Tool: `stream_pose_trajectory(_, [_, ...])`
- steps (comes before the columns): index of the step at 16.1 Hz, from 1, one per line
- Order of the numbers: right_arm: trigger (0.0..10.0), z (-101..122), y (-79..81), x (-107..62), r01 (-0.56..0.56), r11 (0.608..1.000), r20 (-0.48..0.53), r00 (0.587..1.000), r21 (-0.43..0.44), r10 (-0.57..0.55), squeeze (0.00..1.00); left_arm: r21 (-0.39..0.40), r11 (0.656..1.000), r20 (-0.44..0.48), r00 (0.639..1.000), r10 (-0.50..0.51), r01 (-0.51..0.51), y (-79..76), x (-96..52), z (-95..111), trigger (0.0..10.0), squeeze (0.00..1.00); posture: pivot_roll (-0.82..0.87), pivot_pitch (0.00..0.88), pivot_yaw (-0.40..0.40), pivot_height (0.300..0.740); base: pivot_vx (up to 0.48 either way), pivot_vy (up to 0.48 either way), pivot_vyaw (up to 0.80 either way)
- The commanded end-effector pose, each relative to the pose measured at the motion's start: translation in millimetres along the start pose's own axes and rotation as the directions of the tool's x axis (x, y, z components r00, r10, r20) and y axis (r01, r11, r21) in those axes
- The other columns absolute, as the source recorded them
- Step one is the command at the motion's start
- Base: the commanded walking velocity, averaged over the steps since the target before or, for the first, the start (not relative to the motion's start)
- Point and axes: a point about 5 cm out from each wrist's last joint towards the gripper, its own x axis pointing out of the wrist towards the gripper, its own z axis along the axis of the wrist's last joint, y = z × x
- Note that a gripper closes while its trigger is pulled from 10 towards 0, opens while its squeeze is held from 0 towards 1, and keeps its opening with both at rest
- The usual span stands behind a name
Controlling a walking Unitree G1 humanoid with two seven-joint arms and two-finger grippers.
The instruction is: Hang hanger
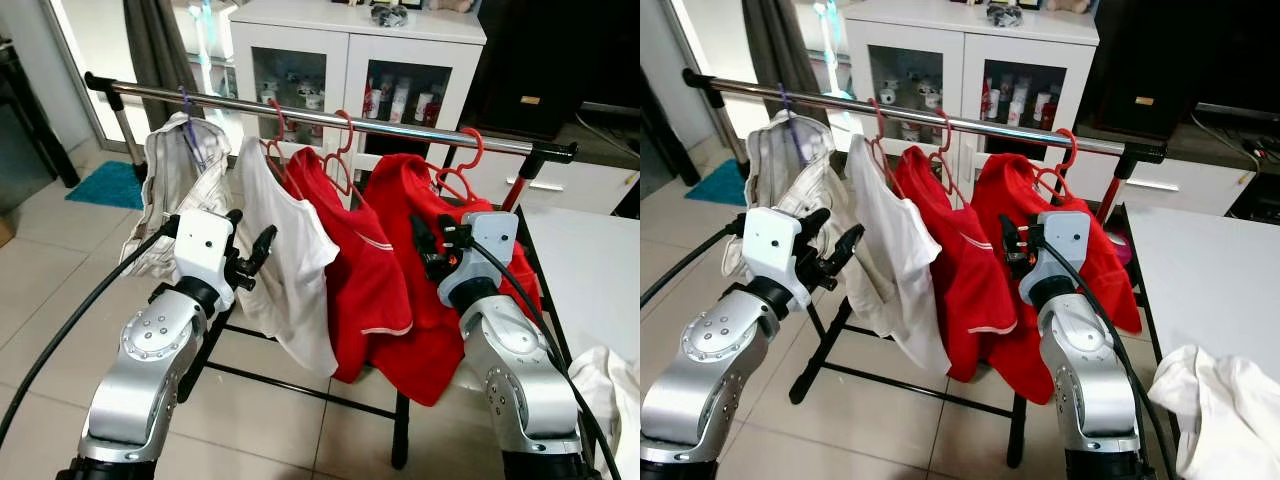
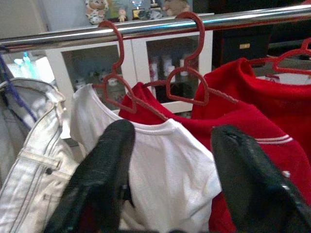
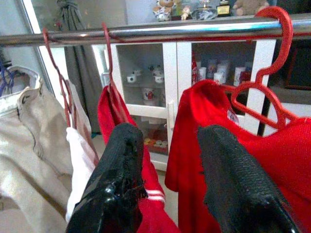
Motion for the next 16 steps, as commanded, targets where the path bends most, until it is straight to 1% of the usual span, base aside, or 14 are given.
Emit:
stream_pose_trajectory(1, [10.0, 0, -0.5, 0.2, -0.004, 1.000, -0.009, 1.000, -0.008, 0.004, 0.00, -0.008, 1.000, -0.001, 1.000, 0.010, -0.010, 3.2, -0.8, 1, 10.0, 0.86, -0.05, 0.000, -0.005, 0.740, 0.319, 0.000, 0.00])
stream_pose_trajectory(2, [10.0, 0, -0.5, 0.6, -0.002, 0.999, -0.011, 1.000, -0.033, 0.002, 0.00, -0.006, 1.000, 0.000, 1.000, 0.010, -0.010, 3.3, -0.4, 2, 10.0, 0.89, -0.05, 0.000, -0.005, 0.740, 0.315, 0.000, 0.00])
stream_pose_trajectory(3, [10.0, 0, -1.3, 1.4, 0.003, 0.999, -0.013, 1.000, -0.054, -0.004, 0.00, 0.007, 1.000, 0.001, 1.000, 0.010, -0.010, 3.4, 0.3, 2, 10.0, 0.85, -0.05, 0.000, -0.004, 0.740, 0.296, 0.000, 0.80])
stream_pose_trajectory(5, [10.0, 2, -2.5, 2.9, 0.015, 0.998, -0.003, 1.000, -0.056, -0.015, 0.00, 0.018, 1.000, 0.001, 1.000, 0.008, -0.008, 3.4, 0.9, 2, 10.0, 0.84, -0.05, 0.000, -0.005, 0.740, 0.289, 0.000, 0.66])
stream_pose_trajectory(6, [10.0, 4, -1.6, 3.7, -0.002, 1.000, 0.007, 1.000, -0.025, 0.003, 0.00, 0.019, 1.000, 0.002, 1.000, 0.005, -0.006, 3.4, 0.3, 3, 10.0, 0.84, -0.05, 0.000, -0.007, 0.740, 0.281, 0.000, 0.00])
stream_pose_trajectory(7, [10.0, 5, -1.3, 4.2, -0.011, 1.000, 0.009, 1.000, -0.022, 0.011, 0.00, 0.019, 1.000, 0.002, 1.000, 0.005, -0.005, 3.4, 0.3, 3, 10.0, 0.84, -0.05, 0.000, -0.008, 0.740, 0.281, 0.000, 0.00])
stream_pose_trajectory(8, [10.0, 8, 2.5, 5.8, -0.063, 0.997, 0.009, 0.998, -0.043, 0.063, 0.00, 0.025, 1.000, 0.003, 1.000, -0.002, 0.002, 2.8, 0.1, 3, 10.0, 0.82, -0.05, 0.000, -0.010, 0.740, 0.247, 0.000, 0.00])
stream_pose_trajectory(9, [10.0, 8, 4.1, 6.2, -0.083, 0.995, 0.007, 0.996, -0.052, 0.084, 0.00, 0.027, 1.000, 0.004, 1.000, -0.006, 0.006, 2.5, 0.0, 3, 10.0, 0.82, -0.05, 0.000, -0.010, 0.740, 0.247, 0.000, 0.00])
stream_pose_trajectory(10, [10.0, 11, 8.5, 7.7, -0.135, 0.988, 0.000, 0.991, -0.075, 0.136, 0.00, 0.026, 0.999, 0.012, 0.999, -0.032, 0.032, 0.0, -0.9, 4, 10.0, 0.69, -0.04, 0.000, -0.012, 0.740, 0.000, 0.000, 0.00])
stream_pose_trajectory(11, [10.0, 15, 12.8, 9.5, -0.186, 0.979, 0.006, 0.982, -0.089, 0.187, 0.00, 0.040, 0.997, 0.012, 0.998, -0.062, 0.062, -3.0, -2.5, 4, 10.0, 0.64, -0.04, 0.000, -0.013, 0.740, 0.000, 0.000, 0.00])
stream_pose_trajectory(13, [10.0, 16, 13.1, 12.5, -0.204, 0.976, -0.019, 0.979, -0.082, 0.203, 0.00, 0.040, 0.996, 0.010, 0.997, -0.083, 0.082, -4.8, -2.9, 3, 10.0, 0.60, -0.04, 0.000, -0.015, 0.740, 0.000, 0.000, 0.00])
stream_pose_trajectory(14, [10.0, 16, 11.1, 17.9, -0.207, 0.974, -0.044, 0.978, -0.096, 0.204, 0.56, 0.043, 0.993, 0.010, 0.993, -0.113, 0.113, -6.6, -4.1, 4, 10.0, 0.55, -0.04, 0.000, -0.016, 0.740, 0.000, 0.000, 0.00])
stream_pose_trajectory(15, [10.0, 18, 6.6, 25.4, -0.192, 0.977, -0.066, 0.980, -0.095, 0.186, 1.00, 0.043, 0.987, -0.002, 0.988, -0.156, 0.156, -7.7, -6.6, 2, 10.0, 0.45, -0.04, 0.000, -0.017, 0.740, 0.000, 0.000, 0.00])
stream_pose_trajectory(16, [10.0, 18, 4.3, 32.0, -0.197, 0.977, -0.094, 0.978, -0.086, 0.188, 1.00, 0.044, 0.979, -0.016, 0.980, -0.197, 0.198, -8.2, -9.1, 2, 10.0, 0.42, -0.04, 0.000, -0.016, 0.740, 0.000, 0.000, 0.00])
